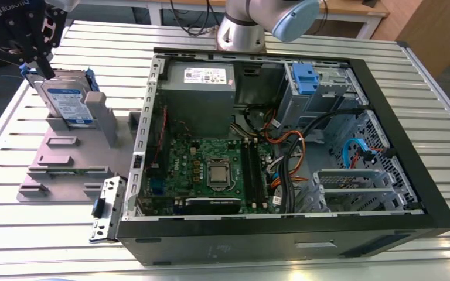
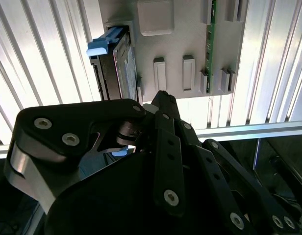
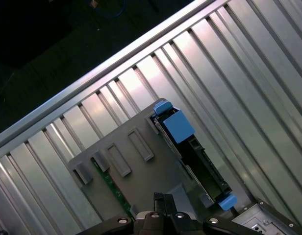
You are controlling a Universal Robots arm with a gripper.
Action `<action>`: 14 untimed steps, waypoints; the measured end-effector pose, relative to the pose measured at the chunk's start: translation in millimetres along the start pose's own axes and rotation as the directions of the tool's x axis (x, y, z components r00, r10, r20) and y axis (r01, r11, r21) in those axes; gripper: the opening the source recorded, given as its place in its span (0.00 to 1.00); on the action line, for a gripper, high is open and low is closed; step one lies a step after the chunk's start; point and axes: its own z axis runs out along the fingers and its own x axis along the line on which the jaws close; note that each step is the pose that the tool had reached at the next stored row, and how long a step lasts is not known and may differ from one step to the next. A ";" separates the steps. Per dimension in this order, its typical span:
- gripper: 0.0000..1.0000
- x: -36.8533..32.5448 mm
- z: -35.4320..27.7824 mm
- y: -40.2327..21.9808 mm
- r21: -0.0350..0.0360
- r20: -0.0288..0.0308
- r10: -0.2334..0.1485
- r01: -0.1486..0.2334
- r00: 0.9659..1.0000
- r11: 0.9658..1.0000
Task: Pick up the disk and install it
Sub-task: 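Pick up the disk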
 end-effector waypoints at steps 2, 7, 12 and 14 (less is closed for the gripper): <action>0.11 0.0 0.0 0.0 0.000 0.000 -0.001 0.001 1.000 1.000; 0.11 0.0 0.0 0.0 0.000 0.000 -0.004 0.004 1.000 1.000; 0.11 0.0 0.0 0.0 0.000 0.000 -0.006 0.006 1.000 1.000; 0.11 0.0 0.0 0.0 0.000 0.000 -0.007 0.007 1.000 1.000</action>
